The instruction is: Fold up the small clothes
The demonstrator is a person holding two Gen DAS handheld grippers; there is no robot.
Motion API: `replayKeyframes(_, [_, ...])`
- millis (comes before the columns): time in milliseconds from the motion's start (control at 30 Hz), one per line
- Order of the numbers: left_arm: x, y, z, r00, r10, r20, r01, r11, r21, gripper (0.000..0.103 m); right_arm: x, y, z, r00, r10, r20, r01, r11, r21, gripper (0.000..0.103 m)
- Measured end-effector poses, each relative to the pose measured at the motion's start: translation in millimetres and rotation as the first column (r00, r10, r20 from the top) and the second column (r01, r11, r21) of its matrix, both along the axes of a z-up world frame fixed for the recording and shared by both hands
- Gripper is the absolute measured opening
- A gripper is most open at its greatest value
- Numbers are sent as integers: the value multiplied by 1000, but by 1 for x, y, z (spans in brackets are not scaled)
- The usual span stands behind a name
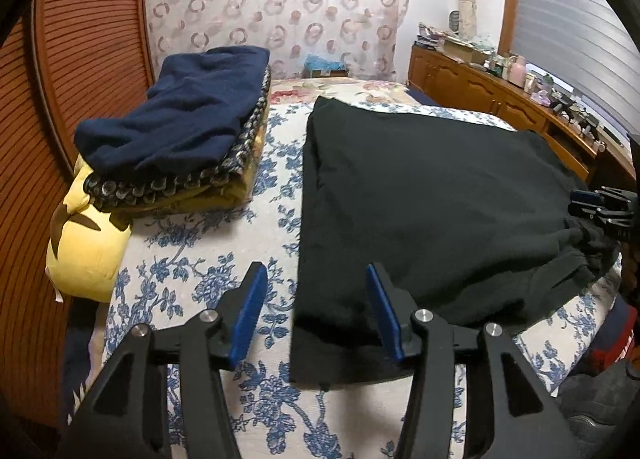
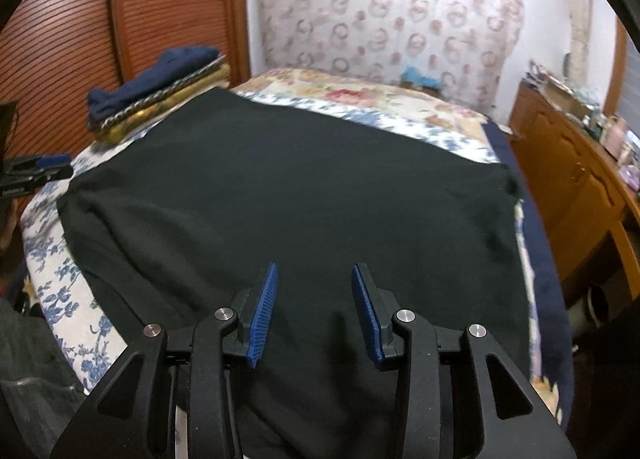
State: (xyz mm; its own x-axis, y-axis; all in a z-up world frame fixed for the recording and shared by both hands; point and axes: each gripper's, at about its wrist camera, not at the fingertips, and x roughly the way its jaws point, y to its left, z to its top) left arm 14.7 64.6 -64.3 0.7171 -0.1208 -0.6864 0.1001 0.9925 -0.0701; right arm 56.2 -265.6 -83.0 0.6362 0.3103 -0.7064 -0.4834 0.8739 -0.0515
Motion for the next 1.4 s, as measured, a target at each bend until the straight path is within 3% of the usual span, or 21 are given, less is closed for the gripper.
replayKeyframes(300, [3, 10, -14, 999, 28, -41, -28, 1000, -4, 50, 7, 13, -20, 998, 21, -62, -23, 999, -34, 39])
replayKeyframes(567, [4, 12, -22, 998, 10, -67, -14, 998, -54, 50, 6, 15, -24, 996, 37, -75, -39, 999, -13, 60])
replayKeyframes(833, [2, 6, -24, 998, -21, -66, 17, 998, -66, 50, 6, 15, -25, 996, 45, -76, -46, 999, -11, 64])
replayKeyframes(900, [1, 5, -24, 997, -38, -64, 33, 996, -77, 41, 6, 15, -25, 996, 46, -74, -47, 999, -14, 64])
replayKeyframes(1033, [0, 3, -24, 997, -42, -63, 38, 997, -68, 38, 6, 15, -25, 996, 46, -74, -47, 999, -13, 64])
replayKeyframes(1167, [3, 2, -23, 993, -87, -80, 77, 990, -122, 6, 6, 15, -25, 996, 46, -75, -47, 999, -11, 64])
replayKeyframes(1267, [-1, 1, -8, 993, -116, -24, 110, 979, -171, 4, 6, 15, -25, 996, 47, -75, -48, 999, -13, 64])
replayKeyframes(1400, [-4, -12, 22, 987, -141, 71, 151, 974, -171, 4, 6, 14, -25, 996, 47, -75, -48, 999, -10, 64])
